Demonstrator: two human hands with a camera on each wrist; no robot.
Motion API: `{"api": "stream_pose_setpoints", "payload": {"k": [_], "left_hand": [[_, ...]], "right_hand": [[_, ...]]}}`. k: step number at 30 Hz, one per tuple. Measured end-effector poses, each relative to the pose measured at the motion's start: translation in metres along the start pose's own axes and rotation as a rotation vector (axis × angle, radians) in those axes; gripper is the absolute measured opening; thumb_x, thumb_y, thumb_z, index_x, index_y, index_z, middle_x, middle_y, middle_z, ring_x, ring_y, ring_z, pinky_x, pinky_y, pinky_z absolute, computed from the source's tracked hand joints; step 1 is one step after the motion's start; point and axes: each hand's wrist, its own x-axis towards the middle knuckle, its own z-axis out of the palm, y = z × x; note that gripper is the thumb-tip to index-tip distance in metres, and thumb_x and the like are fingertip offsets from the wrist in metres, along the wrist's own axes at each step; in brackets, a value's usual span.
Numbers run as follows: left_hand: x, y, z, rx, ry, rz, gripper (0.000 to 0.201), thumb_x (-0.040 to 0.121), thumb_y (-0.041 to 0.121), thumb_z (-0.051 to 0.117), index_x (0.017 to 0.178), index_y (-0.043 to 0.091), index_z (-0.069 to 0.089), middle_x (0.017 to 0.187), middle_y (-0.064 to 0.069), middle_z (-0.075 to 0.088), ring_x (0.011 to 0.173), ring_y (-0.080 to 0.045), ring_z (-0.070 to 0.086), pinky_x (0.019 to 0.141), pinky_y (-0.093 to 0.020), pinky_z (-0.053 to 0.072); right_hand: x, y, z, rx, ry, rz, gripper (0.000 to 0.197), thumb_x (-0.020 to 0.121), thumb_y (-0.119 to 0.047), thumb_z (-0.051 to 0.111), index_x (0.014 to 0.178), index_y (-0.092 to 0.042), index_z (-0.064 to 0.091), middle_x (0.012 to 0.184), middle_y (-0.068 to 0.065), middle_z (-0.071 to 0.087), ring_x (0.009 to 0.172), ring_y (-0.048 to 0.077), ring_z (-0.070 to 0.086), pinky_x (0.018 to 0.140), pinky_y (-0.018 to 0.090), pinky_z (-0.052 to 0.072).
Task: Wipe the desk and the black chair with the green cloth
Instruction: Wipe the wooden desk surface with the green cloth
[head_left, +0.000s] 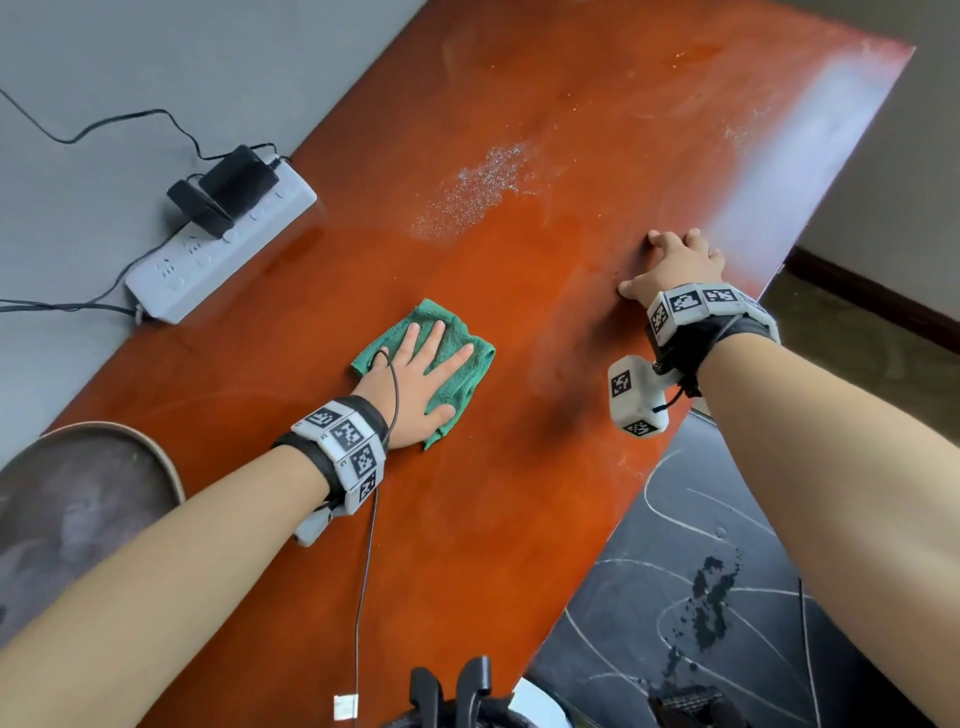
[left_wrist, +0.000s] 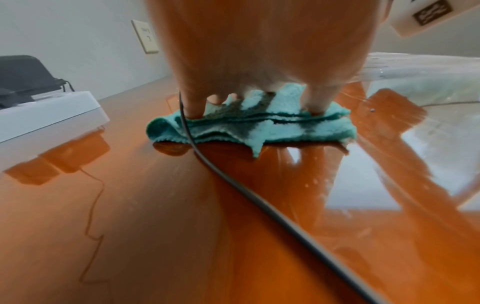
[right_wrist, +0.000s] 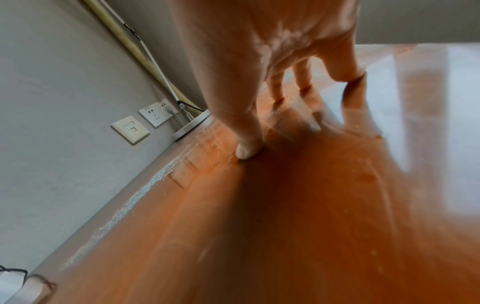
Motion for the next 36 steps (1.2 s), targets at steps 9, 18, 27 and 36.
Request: {"api": "stream_pose_setpoints", "payload": {"k": [9,18,27,36], "left_hand": [[0.000,0.005,0.003,-0.012,0.035,-0.049,0.070,0.098,0.046,0.032,0.146,0.038,-0.019,0.156,-0.005,-0.023,0.144,-0.032,-0.015,0.114,-0.053,0.009],[0.001,0.008,0.007,-0.048,0.059,-0.087,0.068,0.098,0.045,0.030,0.145,0.040,-0.019,0.156,-0.003,-0.023,0.144,-0.031,-0.015,0.115,-0.052,0.006],[0.004,0.009,0.006,-0.134,0.076,-0.175,0.069,0.098,0.046,0.031,0.146,0.038,-0.018,0.156,-0.006,-0.022,0.144,-0.032,-0.015,0.115,-0.051,0.005],[0.030,-0.023,-0.020,-0.422,0.061,-0.439,0.068,0.098,0.044,0.034,0.148,0.040,-0.012,0.157,-0.006,-0.021,0.144,-0.033,-0.015,0.115,-0.055,0.005]], "right_hand": [[-0.003,0.005,-0.001,-0.074,-0.038,-0.033,0.080,0.085,-0.044,0.064,0.148,-0.039,0.016,0.160,-0.001,-0.004,0.146,0.031,-0.003,0.115,0.055,0.018],[-0.007,0.005,-0.002,-0.109,-0.045,-0.039,0.078,0.087,-0.047,0.061,0.148,-0.041,0.014,0.159,-0.001,-0.005,0.146,0.030,-0.003,0.113,0.052,0.019],[-0.007,0.001,-0.003,-0.120,-0.046,-0.024,0.077,0.087,-0.045,0.061,0.148,-0.039,0.015,0.159,-0.002,-0.005,0.146,0.029,-0.002,0.114,0.052,0.021],[-0.006,-0.002,-0.006,-0.125,-0.064,-0.002,0.079,0.086,-0.045,0.063,0.148,-0.041,0.014,0.159,-0.004,-0.005,0.146,0.028,-0.001,0.113,0.050,0.024]]}}
